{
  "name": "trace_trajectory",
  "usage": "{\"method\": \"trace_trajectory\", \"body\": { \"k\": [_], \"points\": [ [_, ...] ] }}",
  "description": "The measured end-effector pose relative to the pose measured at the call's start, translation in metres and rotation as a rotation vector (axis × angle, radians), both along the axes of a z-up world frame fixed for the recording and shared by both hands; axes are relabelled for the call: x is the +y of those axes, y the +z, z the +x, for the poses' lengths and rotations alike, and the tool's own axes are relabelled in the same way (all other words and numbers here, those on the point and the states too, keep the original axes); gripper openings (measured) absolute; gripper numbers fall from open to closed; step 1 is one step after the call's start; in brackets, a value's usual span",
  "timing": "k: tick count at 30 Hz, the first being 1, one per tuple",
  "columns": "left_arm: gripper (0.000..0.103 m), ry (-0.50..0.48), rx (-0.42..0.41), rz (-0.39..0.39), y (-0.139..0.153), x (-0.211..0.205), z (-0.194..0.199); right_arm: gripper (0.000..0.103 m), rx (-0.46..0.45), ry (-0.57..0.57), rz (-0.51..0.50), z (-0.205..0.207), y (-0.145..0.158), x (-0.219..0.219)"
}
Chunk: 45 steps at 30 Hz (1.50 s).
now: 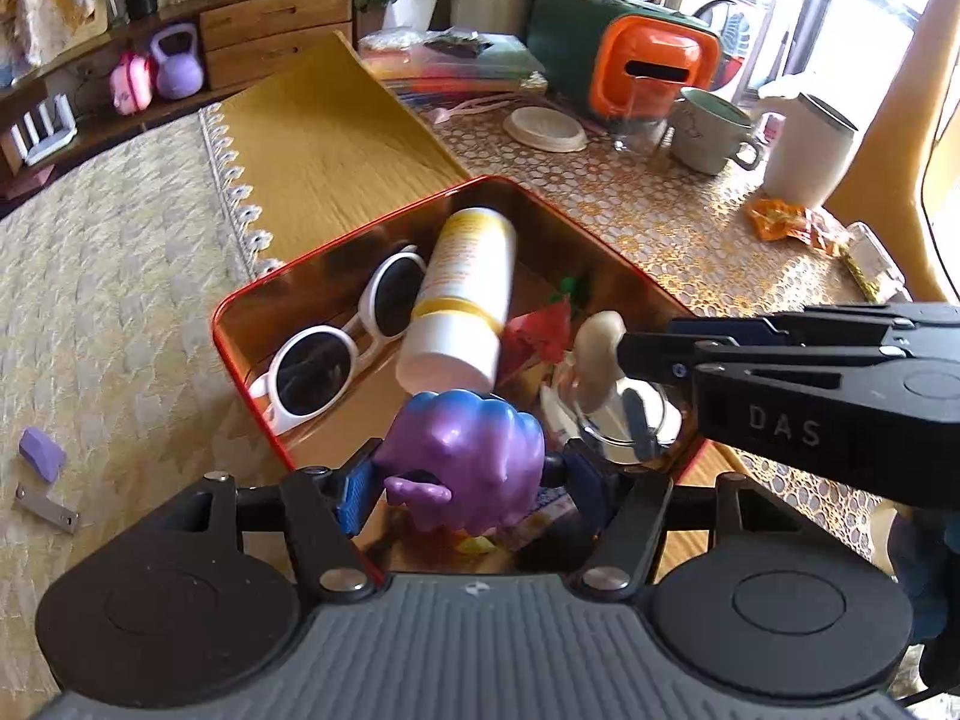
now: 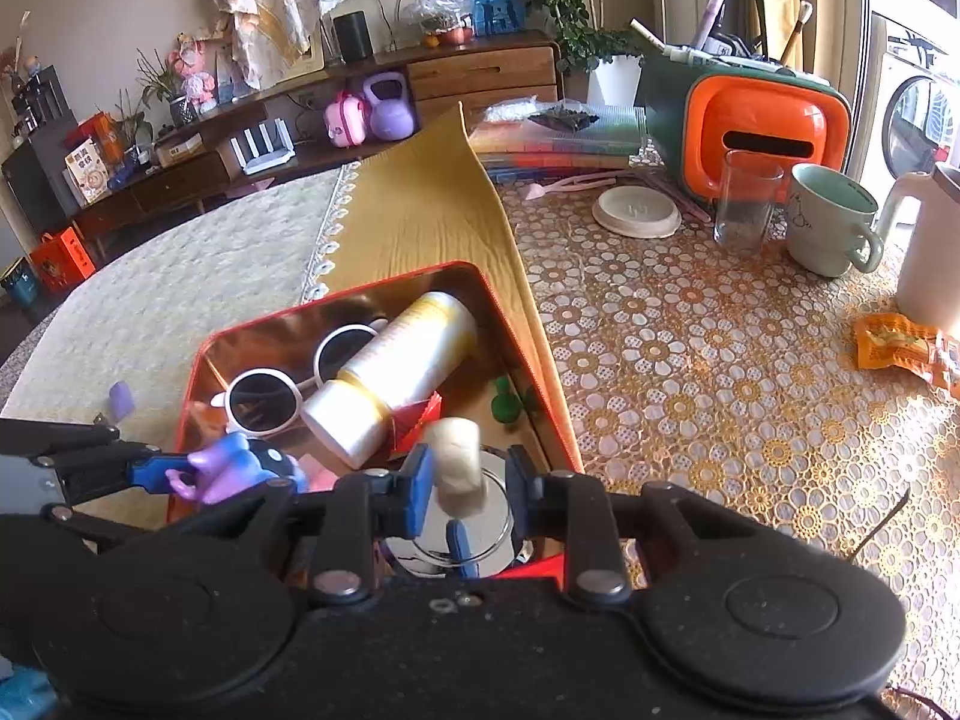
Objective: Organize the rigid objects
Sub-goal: 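Open both tools to drop the purple toy and cream item into the box, then withdraw both tools from the box toward the purple block and metal clipper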
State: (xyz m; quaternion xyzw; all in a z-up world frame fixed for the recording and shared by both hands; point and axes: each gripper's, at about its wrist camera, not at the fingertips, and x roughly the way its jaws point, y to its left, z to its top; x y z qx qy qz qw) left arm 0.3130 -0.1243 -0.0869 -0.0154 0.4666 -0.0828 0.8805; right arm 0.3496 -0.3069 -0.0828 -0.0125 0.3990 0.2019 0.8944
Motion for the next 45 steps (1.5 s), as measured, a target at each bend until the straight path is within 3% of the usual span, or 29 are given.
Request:
{"method": "trace_trajectory", "body": {
  "k": [16, 19, 23, 25, 45],
  "points": [
    [0.064, -0.028, -0.004, 0.039, -0.006, 0.003, 0.012, 0.029, 0.005, -0.002, 0.009, -0.004, -0.001, 0.000],
    [0.067, -0.037, -0.023, 0.079, -0.004, -0.001, 0.009, 0.030, 0.008, -0.001, 0.014, -0.007, 0.001, 0.000],
    [0.079, -0.059, -0.041, 0.112, 0.002, -0.005, 0.002, 0.031, 0.004, 0.000, 0.012, -0.012, 0.005, 0.001],
    [0.079, -0.065, -0.055, 0.124, 0.005, -0.004, -0.002, 0.032, 0.000, 0.004, 0.017, -0.016, 0.008, 0.001],
    [0.080, -0.069, -0.180, 0.055, 0.055, 0.037, -0.070, 0.042, -0.060, 0.065, 0.075, -0.073, 0.051, 0.010]
  ]
}}
